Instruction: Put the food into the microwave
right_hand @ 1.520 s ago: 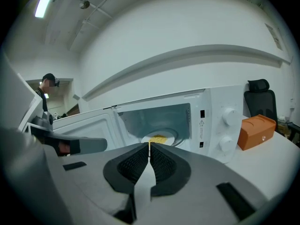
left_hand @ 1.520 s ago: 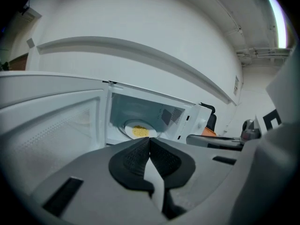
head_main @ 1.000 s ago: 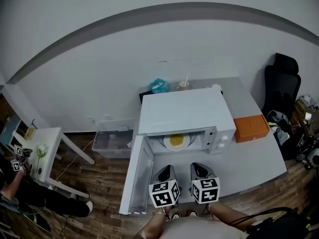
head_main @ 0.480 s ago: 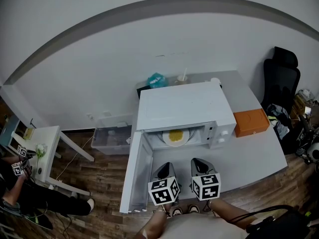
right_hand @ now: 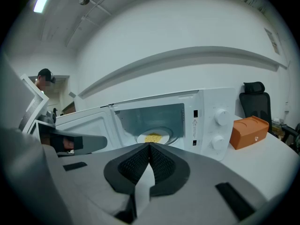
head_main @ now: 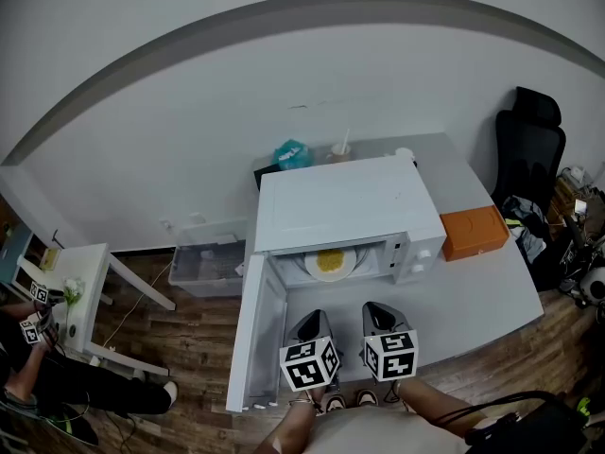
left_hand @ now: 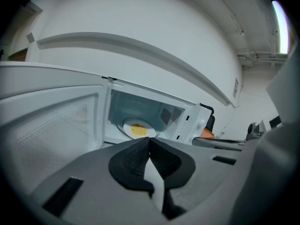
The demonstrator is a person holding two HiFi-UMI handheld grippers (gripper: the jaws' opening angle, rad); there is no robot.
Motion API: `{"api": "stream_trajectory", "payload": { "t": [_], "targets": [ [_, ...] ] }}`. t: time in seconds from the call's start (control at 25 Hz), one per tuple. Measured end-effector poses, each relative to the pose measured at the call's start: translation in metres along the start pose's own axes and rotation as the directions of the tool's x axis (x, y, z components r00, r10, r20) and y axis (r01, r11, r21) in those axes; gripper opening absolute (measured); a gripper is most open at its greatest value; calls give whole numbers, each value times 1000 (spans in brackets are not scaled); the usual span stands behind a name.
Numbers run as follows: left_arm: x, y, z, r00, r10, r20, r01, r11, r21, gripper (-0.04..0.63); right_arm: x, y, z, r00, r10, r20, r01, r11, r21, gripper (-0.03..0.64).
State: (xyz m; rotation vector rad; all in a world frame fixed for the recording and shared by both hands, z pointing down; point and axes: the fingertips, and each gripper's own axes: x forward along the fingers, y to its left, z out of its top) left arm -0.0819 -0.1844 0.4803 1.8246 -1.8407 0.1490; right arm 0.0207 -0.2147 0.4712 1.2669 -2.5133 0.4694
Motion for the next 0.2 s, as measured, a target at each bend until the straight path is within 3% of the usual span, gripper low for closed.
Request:
{"api": "stream_trajectory", "payload": {
  "t": [0.2],
  "targets": [
    [7, -1, -3, 1000, -6, -10, 6, 1000, 0, 6, 2, -3, 2, 1000, -1, 10, 1, 1000, -7, 15]
  ]
}}
